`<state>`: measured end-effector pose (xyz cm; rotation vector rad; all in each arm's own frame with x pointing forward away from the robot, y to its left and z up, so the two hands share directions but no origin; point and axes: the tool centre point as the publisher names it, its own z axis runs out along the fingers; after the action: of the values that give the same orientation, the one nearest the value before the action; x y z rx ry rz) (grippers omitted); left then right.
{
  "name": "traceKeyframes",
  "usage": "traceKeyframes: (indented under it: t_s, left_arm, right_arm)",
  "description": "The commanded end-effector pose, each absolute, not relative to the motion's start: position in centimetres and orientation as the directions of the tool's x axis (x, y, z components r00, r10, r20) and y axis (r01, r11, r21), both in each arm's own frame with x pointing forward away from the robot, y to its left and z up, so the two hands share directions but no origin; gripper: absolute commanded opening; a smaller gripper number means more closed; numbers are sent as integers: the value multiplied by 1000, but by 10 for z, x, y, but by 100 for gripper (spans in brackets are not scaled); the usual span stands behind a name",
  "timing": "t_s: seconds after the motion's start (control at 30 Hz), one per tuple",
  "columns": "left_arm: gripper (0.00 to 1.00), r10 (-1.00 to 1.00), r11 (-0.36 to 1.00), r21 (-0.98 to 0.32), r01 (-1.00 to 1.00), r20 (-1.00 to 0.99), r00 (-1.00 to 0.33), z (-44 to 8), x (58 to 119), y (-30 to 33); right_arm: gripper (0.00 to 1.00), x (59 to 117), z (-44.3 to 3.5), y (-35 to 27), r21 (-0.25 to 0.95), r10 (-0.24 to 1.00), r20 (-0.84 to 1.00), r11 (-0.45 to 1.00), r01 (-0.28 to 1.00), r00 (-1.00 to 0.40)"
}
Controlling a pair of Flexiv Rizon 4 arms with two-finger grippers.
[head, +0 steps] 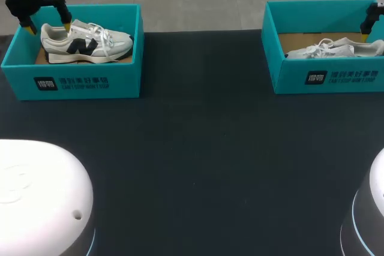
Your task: Take the shoe out of the shoebox, open the shoe tongue, remove and reinsert the insole, then place the shoe into the shoebox
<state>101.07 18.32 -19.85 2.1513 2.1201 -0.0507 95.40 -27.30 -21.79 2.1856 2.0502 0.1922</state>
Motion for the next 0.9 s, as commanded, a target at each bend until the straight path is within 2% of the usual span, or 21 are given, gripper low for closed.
traceKeyframes:
  t_s: [0.03,0.57,0.9]
  left_arm:
    - [100,994,-15,49,999,-110,20,-199,1017,185]
    - [100,994,-15,49,999,-110,20,-199,1017,185]
    - [100,997,-79,105,991,-15,81,-209,1024,229]
  right_arm:
    - [100,953,-218,-273,190,998,-3,-64,980,65]
    - [100,953,-218,-273,190,998,-3,-64,980,65]
    - [100,953,-218,-273,190,998,-3,-64,980,65]
